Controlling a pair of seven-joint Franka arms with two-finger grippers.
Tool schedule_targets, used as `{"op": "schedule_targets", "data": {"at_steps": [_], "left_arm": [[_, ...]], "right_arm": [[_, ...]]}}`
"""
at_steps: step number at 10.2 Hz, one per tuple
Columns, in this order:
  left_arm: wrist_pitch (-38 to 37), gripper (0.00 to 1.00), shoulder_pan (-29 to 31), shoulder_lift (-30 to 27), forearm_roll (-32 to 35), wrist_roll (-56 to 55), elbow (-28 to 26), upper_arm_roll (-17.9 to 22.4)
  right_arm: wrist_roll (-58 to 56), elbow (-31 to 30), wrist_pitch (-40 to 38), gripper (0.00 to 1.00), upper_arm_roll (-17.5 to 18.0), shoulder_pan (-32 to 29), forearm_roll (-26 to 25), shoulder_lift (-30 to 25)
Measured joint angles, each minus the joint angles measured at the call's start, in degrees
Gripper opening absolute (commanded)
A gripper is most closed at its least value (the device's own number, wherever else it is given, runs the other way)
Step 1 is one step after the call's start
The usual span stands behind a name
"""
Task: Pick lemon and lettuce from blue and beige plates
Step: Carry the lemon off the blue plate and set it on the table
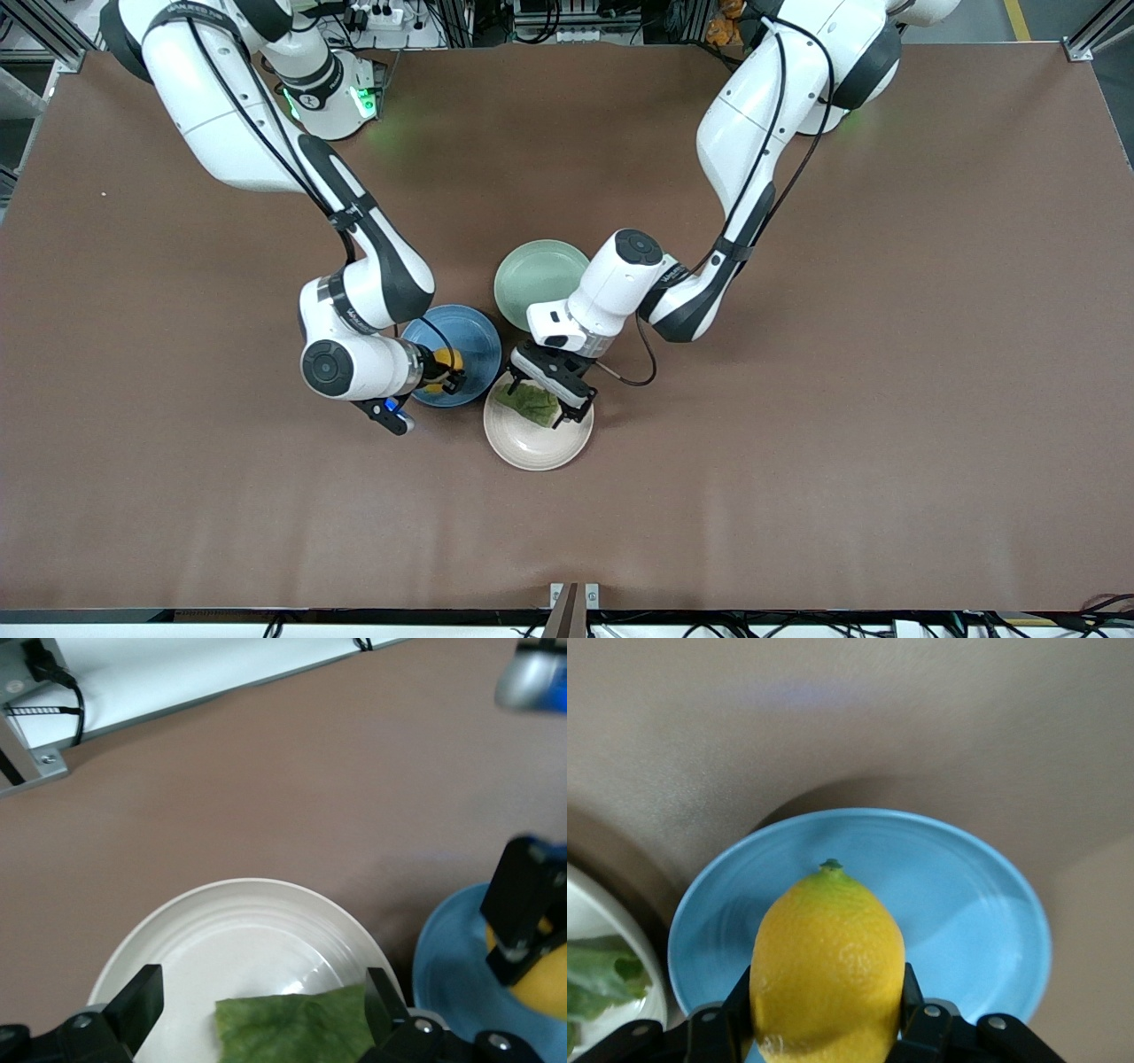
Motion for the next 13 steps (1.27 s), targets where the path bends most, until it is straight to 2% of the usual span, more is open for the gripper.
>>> {"op": "schedule_targets", "data": {"at_steps": [3, 5, 8, 11, 12, 13], "left_arm": [[0.1, 1.00, -2.2, 1.6, 0.0, 0.0, 1.3, 0.1], [0.1, 1.00, -3.6, 2.9, 0.0, 0.0, 2.4, 2.4], [0.1, 1.00, -3.6, 3.6, 0.0, 0.0, 2.9, 5.3], [0.1, 1.00, -4.4, 4.9, 0.0, 0.0, 2.9, 5.4], [0.1, 0.92, -5.0, 5.3, 0.0, 0.0, 2.9, 5.8], [0.1, 0.81, -5.4, 5.6, 0.0, 0.0, 2.9, 6.7]], "right_arm": [[-11.8, 0.8, -10.4, 0.00, -0.5, -4.8, 0.0, -5.6], [-21.2, -0.3, -14.3, 0.00, -2.9, -7.6, -0.1, -8.0], [-34.7, -5.6, -12.9, 0.00, -6.8, -10.6, -0.1, -9.2], [-44.3, -13.5, -4.3, 0.00, -9.9, -12.4, -0.1, -10.1], [-45.4, -15.0, -2.2, 0.00, -10.4, -12.4, -0.1, -10.1], [-46.8, -16.0, -0.8, 0.14, -10.8, -12.4, -0.1, -10.1]]}}
